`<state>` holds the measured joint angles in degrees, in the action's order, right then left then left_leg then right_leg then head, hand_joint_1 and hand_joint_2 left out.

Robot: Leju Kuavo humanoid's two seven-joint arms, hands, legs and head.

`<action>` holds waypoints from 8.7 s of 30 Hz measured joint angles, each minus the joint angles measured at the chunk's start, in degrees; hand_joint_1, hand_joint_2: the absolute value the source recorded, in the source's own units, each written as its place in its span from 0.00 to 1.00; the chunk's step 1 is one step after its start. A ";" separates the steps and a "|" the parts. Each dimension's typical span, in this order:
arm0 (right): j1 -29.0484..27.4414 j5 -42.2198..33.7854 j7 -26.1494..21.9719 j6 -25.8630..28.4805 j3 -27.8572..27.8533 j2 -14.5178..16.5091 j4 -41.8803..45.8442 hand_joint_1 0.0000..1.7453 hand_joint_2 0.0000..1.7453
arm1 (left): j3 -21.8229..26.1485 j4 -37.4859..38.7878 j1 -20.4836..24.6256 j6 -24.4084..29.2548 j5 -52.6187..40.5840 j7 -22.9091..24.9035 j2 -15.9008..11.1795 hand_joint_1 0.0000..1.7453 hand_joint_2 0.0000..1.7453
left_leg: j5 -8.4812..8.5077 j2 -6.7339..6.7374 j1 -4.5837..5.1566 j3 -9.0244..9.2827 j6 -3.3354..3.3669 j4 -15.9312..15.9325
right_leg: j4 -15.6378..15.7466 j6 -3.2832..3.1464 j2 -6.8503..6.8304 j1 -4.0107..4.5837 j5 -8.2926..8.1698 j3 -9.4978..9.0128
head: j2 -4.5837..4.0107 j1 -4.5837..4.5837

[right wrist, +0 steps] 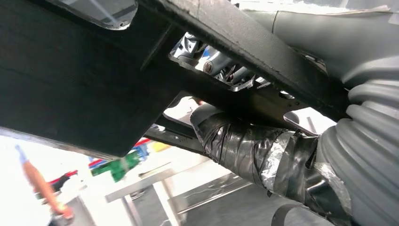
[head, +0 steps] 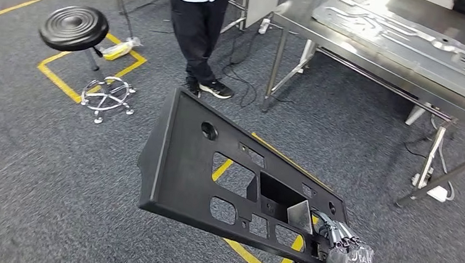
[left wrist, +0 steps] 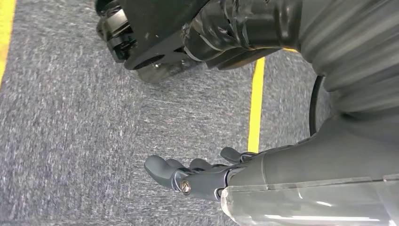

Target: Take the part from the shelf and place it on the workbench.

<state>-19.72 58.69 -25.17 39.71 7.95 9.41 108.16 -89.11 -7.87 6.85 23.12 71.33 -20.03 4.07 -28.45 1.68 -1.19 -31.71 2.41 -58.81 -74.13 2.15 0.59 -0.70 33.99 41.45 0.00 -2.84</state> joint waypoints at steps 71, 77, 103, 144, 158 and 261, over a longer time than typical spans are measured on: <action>0.95 5.78 -1.93 0.00 1.12 0.07 -1.19 1.00 1.00 | 0.00 0.01 0.26 -1.79 -2.66 0.19 -0.24 0.00 1.00 | -2.05 -1.11 0.27 2.37 -2.13 0.54 | 15.00 -2.04 -0.38 0.44 -6.75 -7.78 | 0.00 0.10; 1.06 5.19 -2.10 0.00 0.95 0.49 -1.21 1.00 1.00 | 0.00 0.01 0.16 -1.77 -2.76 0.21 -0.26 0.00 1.00 | -7.65 -1.27 0.14 -6.38 -3.05 -14.91 | 16.01 -3.72 -0.41 0.38 -5.84 -9.79 | 0.00 0.23; 1.47 4.27 -2.49 0.00 0.46 0.58 -1.69 1.00 1.00 | 0.00 0.01 0.17 -1.53 -2.75 0.16 -0.40 0.00 1.00 | -3.71 -1.53 0.14 3.98 -2.29 -2.30 | 14.87 -3.08 -0.63 0.44 -6.82 -7.72 | 0.00 0.09; 1.24 3.27 -4.16 0.02 -0.55 1.67 -2.00 1.00 1.00 | 0.00 0.03 -0.22 -1.03 -2.61 0.15 -0.75 0.00 1.00 | 0.22 -1.79 0.81 -3.03 -1.82 -2.39 | 14.59 -2.84 -0.28 0.62 -3.30 -11.53 | 0.00 0.13; 1.14 3.29 -4.18 0.02 -0.82 1.83 -1.99 1.00 1.00 | 0.00 0.03 -0.18 -0.98 -2.72 0.21 -0.68 0.00 1.00 | -2.13 -2.03 0.57 1.98 0.26 -0.38 | 9.91 -1.40 -0.40 0.42 -7.13 -4.57 | 0.00 0.06; 6.55 3.28 -1.69 0.04 -8.13 1.75 5.15 1.00 1.00 | 0.00 0.03 0.44 -1.85 -6.91 0.78 0.67 0.00 1.00 | -8.46 -1.98 0.24 -5.75 -2.60 -15.76 | 14.83 -3.94 -0.56 0.24 -5.65 -9.15 | 0.00 0.25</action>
<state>-13.17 61.96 -26.86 39.76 -0.18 11.16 113.32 -89.11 -7.85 7.28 21.28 64.42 -19.25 4.74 -36.91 -0.30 -0.95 -37.46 -0.19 -74.57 -59.30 -1.80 0.02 -0.46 28.34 32.31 0.00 -2.59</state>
